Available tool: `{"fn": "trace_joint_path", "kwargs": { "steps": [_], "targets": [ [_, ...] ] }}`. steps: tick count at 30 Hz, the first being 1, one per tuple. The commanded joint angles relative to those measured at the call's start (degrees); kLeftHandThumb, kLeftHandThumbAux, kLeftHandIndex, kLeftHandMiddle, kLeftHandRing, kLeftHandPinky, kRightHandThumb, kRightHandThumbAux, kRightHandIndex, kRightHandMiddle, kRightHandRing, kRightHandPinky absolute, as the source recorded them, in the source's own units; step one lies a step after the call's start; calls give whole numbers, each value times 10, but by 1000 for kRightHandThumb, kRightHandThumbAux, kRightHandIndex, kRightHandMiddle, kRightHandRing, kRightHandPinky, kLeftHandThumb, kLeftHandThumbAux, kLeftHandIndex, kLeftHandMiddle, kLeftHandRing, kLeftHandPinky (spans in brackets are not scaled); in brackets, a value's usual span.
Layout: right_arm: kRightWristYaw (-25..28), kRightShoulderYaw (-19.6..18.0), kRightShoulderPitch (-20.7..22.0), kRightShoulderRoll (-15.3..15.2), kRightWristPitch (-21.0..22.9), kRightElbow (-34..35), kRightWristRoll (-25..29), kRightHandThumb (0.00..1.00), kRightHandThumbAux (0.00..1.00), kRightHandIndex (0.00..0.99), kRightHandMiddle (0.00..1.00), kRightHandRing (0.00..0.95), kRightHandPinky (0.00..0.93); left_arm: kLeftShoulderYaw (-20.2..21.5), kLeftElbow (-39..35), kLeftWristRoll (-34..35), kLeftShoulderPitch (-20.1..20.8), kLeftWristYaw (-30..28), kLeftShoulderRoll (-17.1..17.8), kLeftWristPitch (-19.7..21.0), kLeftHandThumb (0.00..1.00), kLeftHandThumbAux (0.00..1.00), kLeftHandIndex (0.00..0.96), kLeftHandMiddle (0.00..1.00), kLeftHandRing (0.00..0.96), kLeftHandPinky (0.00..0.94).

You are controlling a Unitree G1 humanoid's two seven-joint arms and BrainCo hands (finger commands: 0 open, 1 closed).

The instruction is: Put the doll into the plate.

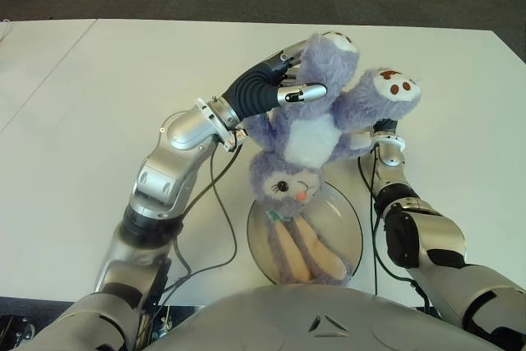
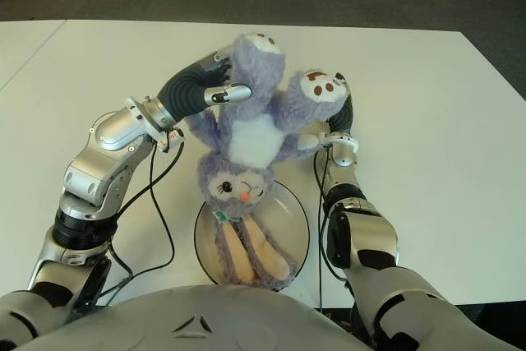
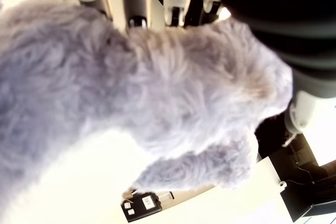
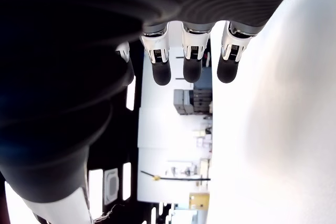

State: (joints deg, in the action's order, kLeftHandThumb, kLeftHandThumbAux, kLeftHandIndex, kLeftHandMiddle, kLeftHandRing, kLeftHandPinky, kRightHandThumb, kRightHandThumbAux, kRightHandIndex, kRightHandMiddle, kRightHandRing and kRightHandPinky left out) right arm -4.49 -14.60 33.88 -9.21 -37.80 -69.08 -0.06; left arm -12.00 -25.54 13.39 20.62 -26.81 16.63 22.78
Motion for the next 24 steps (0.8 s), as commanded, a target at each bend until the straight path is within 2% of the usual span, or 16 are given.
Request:
{"fn": "trace_joint_path", "kwargs": {
  "steps": [1,8,13,24],
  "targets": [
    [5,0,-157,38,23,-83,-9,96,813,63,0,0,0,-23,41,-19,-14,-36,31,3,167,503,0,55,57,102],
    [0,9,-151,35,26,-83,-19,78,790,49,0,0,0,-36,45,-45,-8,-36,46,-25,201,535,32,86,92,147],
    [-4,17,-151,33,25,-82,-25,67,789,38,0,0,0,-43,61,-53,0,-45,48,-49,207,544,44,97,106,150],
    [3,17,-150,35,29,-81,-19,44,777,31,0,0,0,-56,104,-68,22,-59,48,-74,233,556,46,105,118,156]
  ]
}}
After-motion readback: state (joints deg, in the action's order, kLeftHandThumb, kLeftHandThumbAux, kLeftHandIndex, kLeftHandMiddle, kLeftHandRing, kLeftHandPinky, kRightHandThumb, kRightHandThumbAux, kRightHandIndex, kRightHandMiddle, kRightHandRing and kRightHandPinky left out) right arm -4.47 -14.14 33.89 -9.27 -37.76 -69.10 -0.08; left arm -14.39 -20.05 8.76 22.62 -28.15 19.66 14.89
